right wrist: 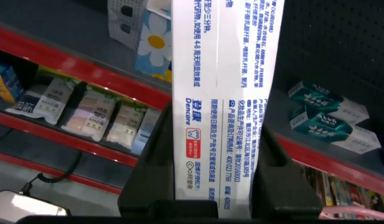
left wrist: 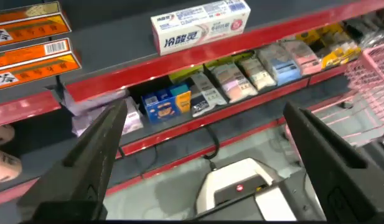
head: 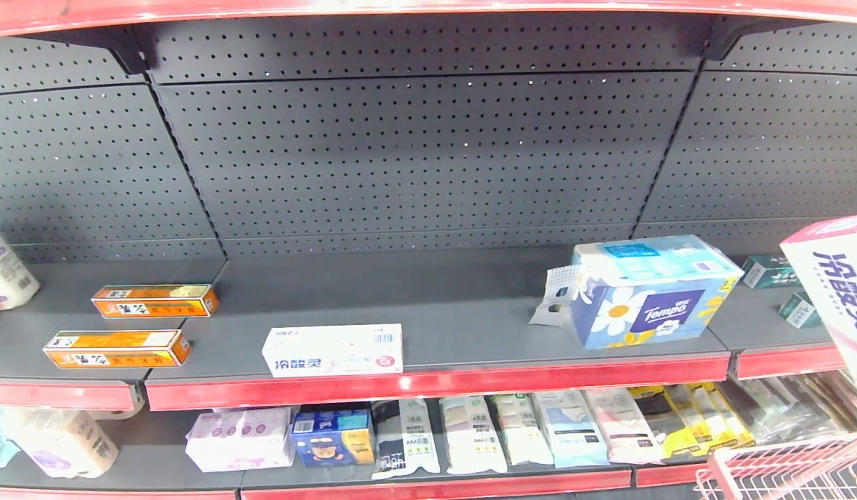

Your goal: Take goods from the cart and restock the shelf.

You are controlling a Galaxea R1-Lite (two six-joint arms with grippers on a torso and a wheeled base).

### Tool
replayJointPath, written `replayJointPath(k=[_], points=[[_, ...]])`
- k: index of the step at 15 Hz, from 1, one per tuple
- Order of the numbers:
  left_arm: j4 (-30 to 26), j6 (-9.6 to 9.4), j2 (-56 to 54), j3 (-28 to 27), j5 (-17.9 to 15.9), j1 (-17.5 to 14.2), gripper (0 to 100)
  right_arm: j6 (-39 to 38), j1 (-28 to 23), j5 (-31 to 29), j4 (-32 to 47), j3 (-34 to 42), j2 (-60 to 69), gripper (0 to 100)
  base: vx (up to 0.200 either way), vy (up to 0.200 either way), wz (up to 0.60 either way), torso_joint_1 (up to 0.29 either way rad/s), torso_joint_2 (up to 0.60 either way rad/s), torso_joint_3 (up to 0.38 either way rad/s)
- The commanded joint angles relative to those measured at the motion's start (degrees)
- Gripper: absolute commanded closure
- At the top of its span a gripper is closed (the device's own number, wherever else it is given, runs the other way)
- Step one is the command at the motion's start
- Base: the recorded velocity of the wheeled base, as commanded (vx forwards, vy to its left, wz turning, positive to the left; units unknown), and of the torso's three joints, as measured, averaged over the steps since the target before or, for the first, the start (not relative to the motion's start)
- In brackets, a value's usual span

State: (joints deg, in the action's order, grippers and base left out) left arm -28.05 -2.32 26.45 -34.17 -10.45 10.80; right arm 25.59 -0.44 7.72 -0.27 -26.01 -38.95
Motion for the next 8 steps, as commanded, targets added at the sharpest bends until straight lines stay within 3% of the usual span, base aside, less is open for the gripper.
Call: replayJointPath(k=[1, 5, 6, 8], points=[[0.0, -1.11, -5.7, 1.7, 0.4, -0.1, 0, 0.6, 0.9, 0.7, 0.0, -0.5, -0.8, 100, 0.0, 0.0, 0.0, 0.0, 0.0, 0.0], [0.0, -3.84, -9.1, 4.7, 0.5, -0.1, 0, 1.4, 1.2, 1.7, 0.0, 0.3, -1.0, 100, 0.0, 0.0, 0.0, 0.0, 0.0, 0.0], [0.0, -5.24, -10.1, 5.9, 0.9, -0.1, 0, 1.4, 1.1, 1.8, 0.0, 0.3, -1.1, 100, 0.0, 0.0, 0.6, 0.002, 0.0, 0.007], [0.0, -5.77, -11.2, 6.8, 0.9, -0.1, 0, 1.4, 1.2, 2.1, 0.0, 0.0, -2.0, 100, 0.0, 0.0, 0.6, 0.002, 0.0, 0.0]])
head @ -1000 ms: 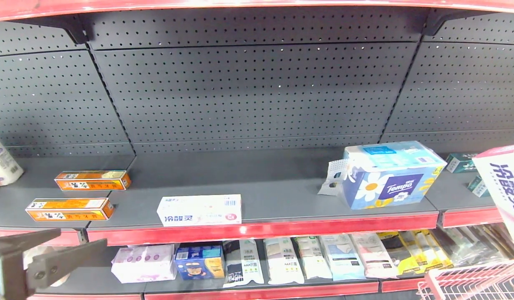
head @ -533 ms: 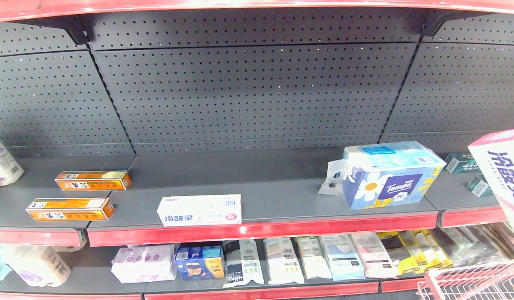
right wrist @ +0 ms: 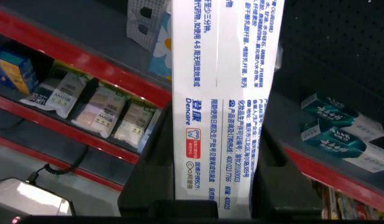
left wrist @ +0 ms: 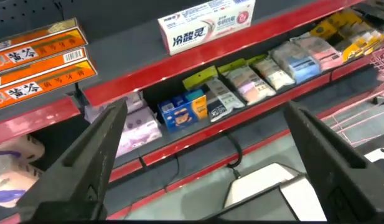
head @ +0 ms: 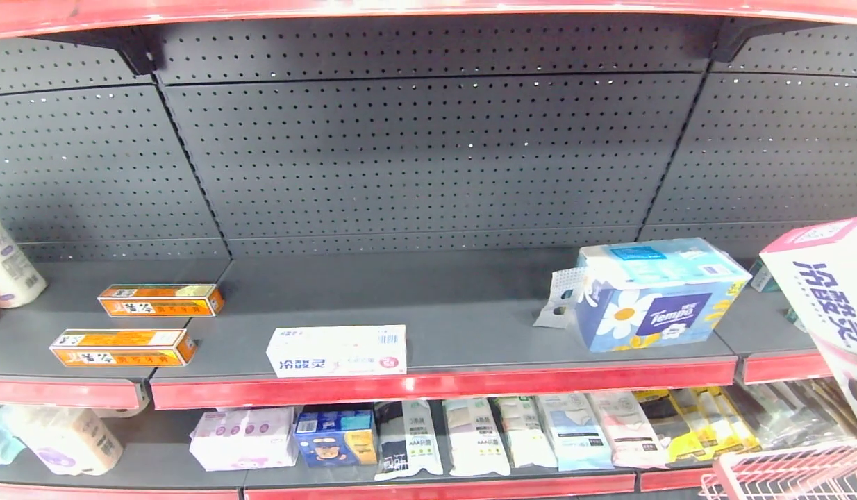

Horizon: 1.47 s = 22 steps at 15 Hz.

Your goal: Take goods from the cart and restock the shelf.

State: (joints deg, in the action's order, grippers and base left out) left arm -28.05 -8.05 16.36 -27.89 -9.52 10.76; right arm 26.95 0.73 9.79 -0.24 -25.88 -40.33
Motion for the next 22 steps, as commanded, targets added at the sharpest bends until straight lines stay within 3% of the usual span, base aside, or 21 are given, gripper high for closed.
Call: replayJointPath(k=[1, 7, 14, 16, 19, 22], points=[[0.0, -0.04, -1.7, 0.9, 0.0, 0.0, 0, 0.0, 0.1, 0.1, 0.0, -0.3, -1.1, 100, 0.0, 0.0, 0.6, 0.007, 0.0, 0.002], [0.0, -0.04, -5.5, 2.6, 0.8, 0.0, 0, 0.0, 0.1, 0.1, -0.1, -0.9, -1.7, 100, 0.0, 0.0, 0.6, 0.006, 0.0, 0.003], [1.3, -0.22, -10.8, 7.6, 5.6, 0.0, 0, 0.2, 0.2, 5.7, -0.1, -8.7, -9.7, 100, 0.0, 0.0, 0.0, 0.0, 0.0, 0.0], [13.1, 1.54, -10.8, 16.5, 6.9, 0.0, 0, -1.5, 6.9, 6.3, -0.3, -13.8, -17.4, 100, 0.0, 0.0, 0.0, 0.0, 0.0, 0.0], [28.0, 2.86, -10.8, 26.8, 7.4, 0.0, 0, -2.1, 10.7, 6.0, -4.0, -14.5, -23.9, 100, 0.0, 0.0, 0.0, 0.0, 0.0, 0.0], [27.8, 3.39, -10.7, 26.7, 7.4, 0.0, 0, -2.1, 11.2, 6.0, -6.7, -15.0, -27.9, 100, 0.0, 0.0, 0.0, 0.0, 0.0, 0.0]])
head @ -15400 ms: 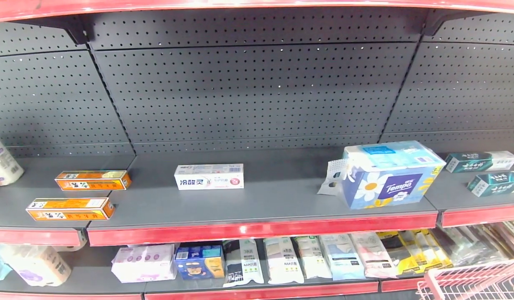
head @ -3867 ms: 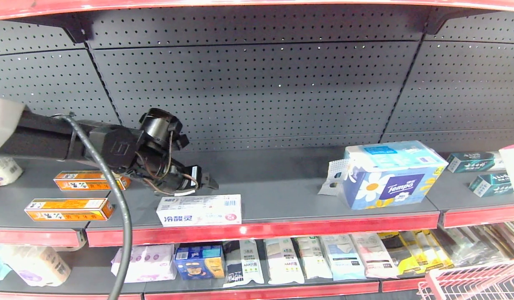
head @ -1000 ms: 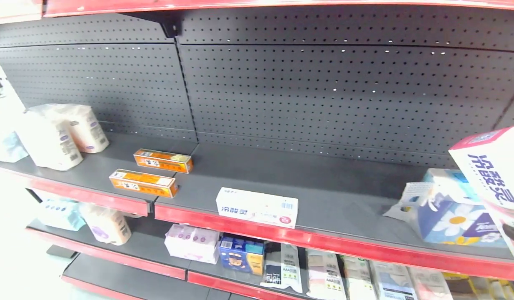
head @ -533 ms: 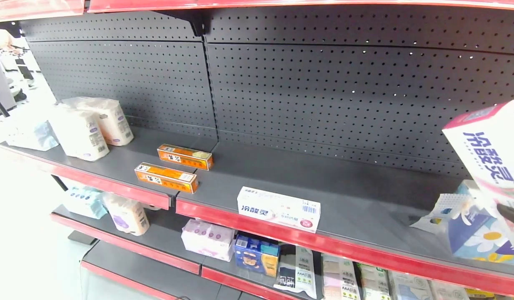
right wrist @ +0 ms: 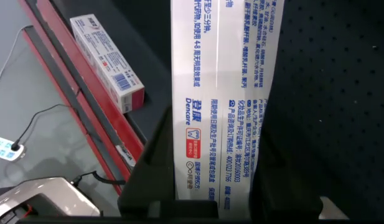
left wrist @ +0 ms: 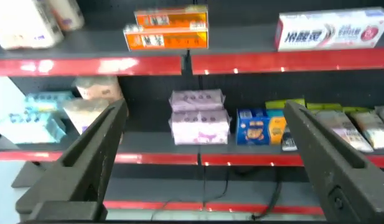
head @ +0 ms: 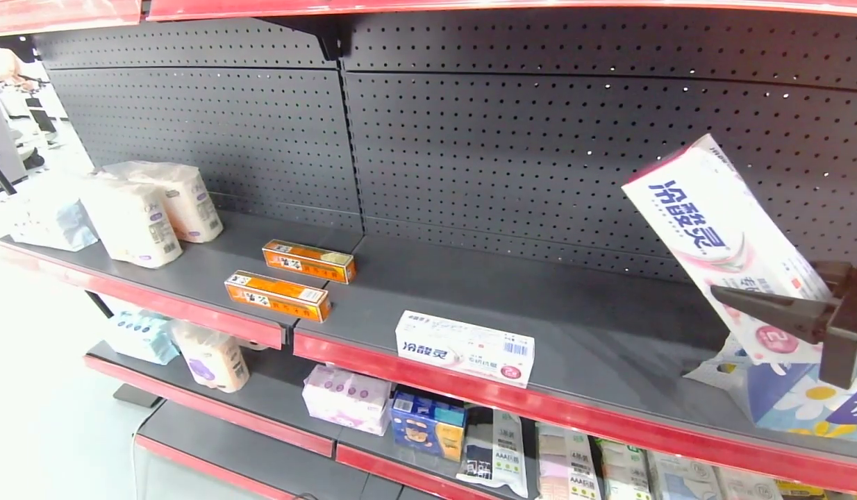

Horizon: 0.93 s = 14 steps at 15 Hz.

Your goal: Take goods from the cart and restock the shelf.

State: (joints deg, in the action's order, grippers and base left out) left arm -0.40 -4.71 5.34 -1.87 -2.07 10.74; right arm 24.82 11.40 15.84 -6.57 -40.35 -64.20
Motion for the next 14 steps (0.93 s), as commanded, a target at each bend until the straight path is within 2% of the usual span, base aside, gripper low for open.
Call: replayJointPath(k=[1, 3, 5, 6, 7, 8, 11, 14], points=[[0.1, 0.05, 0.3, 0.8, 0.0, 0.0, 0, 0.0, 0.6, 0.0, -0.6, -0.7, -4.3, 100, 0.0, 0.0, 0.0, 0.0, 0.0, 0.0], [0.1, 0.14, 0.3, 0.8, 0.2, 0.0, 0, 0.0, 0.6, 0.0, -0.6, -0.2, -4.0, 100, 0.0, 0.0, 0.0, 0.0, 0.0, 0.0], [0.1, 1.63, 0.4, 0.7, 2.5, -1.1, 0, 0.0, 0.5, 0.0, -0.6, -0.3, -4.2, 100, 0.0, 0.0, 0.0, 0.0, 0.0, 0.0], [0.0, 1.63, 0.4, 0.7, 2.5, -1.2, 0, 0.0, 0.5, 0.0, -0.5, -0.3, -4.2, 100, 0.0, 0.0, 0.0, 0.0, 0.0, 0.0], [-0.3, 2.95, 2.0, 0.7, 2.8, -6.8, 0, 0.0, 0.4, 0.0, -0.5, -0.3, -4.2, 100, 0.0, 0.0, 0.0, 0.0, 0.0, 0.0], [-0.1, 3.48, 2.2, 1.4, 2.4, -8.1, 0, 0.0, 0.3, -0.1, -0.5, -0.1, -3.9, 100, 0.0, 0.0, 0.0, 0.0, 0.0, 0.0], [0.1, 3.56, 1.9, 1.5, 2.3, -11.7, 0, 0.0, 0.3, -0.4, -0.5, -0.3, -3.8, 100, 0.0, 0.0, 0.0, 0.0, 0.0, 0.0], [0.1, 3.83, -4.8, 1.6, 2.3, -11.4, 0, 0.0, 0.3, -0.4, -0.5, -0.3, -4.1, 100, 0.0, 0.0, 0.0, 0.0, 0.0, 0.0]])
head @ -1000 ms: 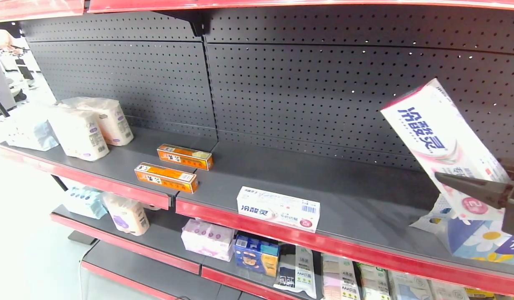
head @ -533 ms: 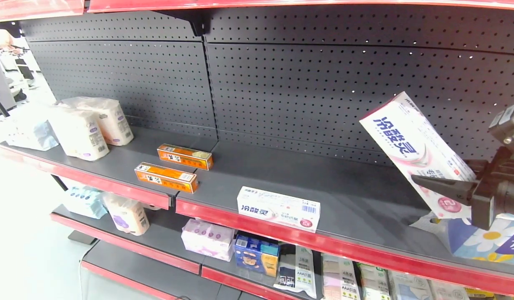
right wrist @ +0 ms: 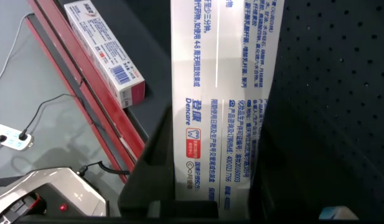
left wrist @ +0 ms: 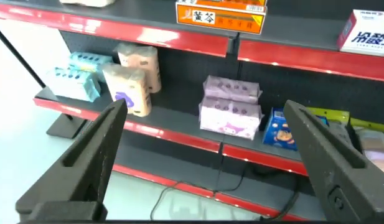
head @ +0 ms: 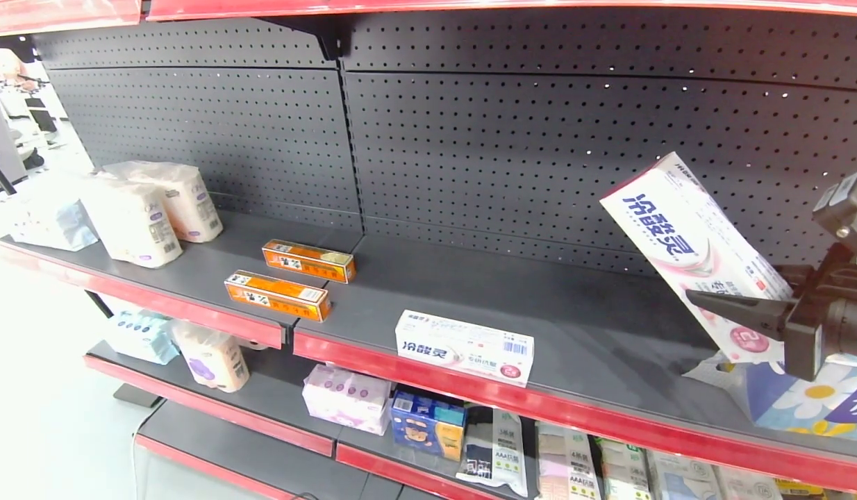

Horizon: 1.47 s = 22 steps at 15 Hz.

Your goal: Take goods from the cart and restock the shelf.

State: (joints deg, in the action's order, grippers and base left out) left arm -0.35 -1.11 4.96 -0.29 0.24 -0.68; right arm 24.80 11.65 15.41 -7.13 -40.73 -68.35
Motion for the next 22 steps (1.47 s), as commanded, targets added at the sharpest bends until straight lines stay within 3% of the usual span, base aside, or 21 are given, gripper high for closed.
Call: replayJointPath(k=[1, 8, 11, 22], points=[[0.1, 0.93, -4.9, 0.1, 0.0, 0.4, 0, 0.1, 0.0, 0.1, 0.0, 0.1, -0.1, 100, 0.0, 0.0, 0.0, 0.0, 0.0, 0.0], [0.2, 1.9, -5.0, 0.1, -0.1, 0.6, 0, 0.7, 0.4, 0.7, 0.0, -3.0, -5.6, 100, 0.0, 0.0, 0.0, 0.0, 0.0, 0.0], [0.2, 1.64, -5.0, 0.1, -0.1, 0.6, 0, 0.8, 0.4, 3.8, 0.0, -4.4, -8.7, 100, 0.0, 0.0, 0.0, 0.0, 0.0, 0.0], [0.2, 1.64, -5.0, 0.1, -0.1, 0.6, 0, 2.8, -1.2, 6.1, 0.1, -11.0, -19.6, 100, 0.0, 0.0, 0.0, 0.0, 0.0, 0.0]])
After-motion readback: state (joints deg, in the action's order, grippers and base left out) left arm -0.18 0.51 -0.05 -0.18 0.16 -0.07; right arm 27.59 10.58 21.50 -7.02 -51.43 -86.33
